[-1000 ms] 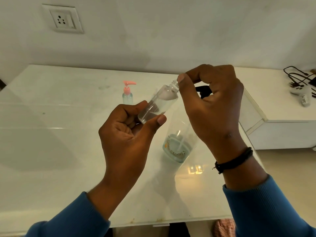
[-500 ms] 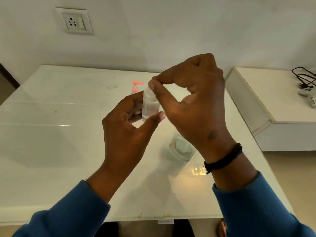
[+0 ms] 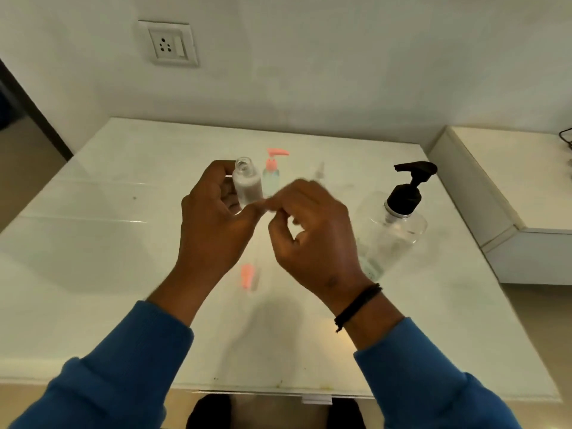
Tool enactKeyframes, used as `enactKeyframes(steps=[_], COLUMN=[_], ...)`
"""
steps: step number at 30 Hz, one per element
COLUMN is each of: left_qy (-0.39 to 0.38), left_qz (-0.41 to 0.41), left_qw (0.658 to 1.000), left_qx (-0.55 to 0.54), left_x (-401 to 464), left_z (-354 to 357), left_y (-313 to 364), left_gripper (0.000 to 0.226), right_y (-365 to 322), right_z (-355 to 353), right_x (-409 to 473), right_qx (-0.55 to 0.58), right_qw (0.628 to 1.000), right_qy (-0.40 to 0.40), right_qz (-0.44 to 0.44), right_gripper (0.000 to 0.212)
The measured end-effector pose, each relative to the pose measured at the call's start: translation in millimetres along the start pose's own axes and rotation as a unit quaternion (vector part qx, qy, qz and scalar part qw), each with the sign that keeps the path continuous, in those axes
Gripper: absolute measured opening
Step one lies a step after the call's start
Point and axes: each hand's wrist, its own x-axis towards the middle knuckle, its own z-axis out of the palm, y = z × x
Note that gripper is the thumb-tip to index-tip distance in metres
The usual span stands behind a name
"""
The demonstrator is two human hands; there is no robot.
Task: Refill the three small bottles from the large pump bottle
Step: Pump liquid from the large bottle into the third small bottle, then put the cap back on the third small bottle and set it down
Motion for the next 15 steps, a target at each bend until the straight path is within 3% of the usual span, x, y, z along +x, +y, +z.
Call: enactKeyframes(steps=[5,10,13,15], left_qy=[-0.02,-0.015,-0.018,-0.022], left_qz=[-0.038,-0.065,-0.071,-0.073], left_qw=[0.998,0.997,0.996,0.996], left_qx=[0.04,0.047,0.052,0.054], left_x=[2.5,4.1,3.8,3.3], left_z=[1.4,2.8,2.5,3.3], left_y=[-19.3,-26.0,-26.4,-26.8], left_gripper=[0.048,0.048,0.049,0.049], right_y=[17.2,18.0,15.2,17.3], right_z=[26.4,43.4,53.0,59.2], right_x=[-25.8,-33.7,-39.9,-45.7], right_qx=[-0.05,-0.078,-0.108,-0.113], right_qw=[0.983,0.913,0.882,0.881], right_qy=[-0.17,-0.395,-0.458,-0.459], right_qz=[0.052,0.063,0.02,0.007], right_gripper=[0.019,0.055,0.057,0.049])
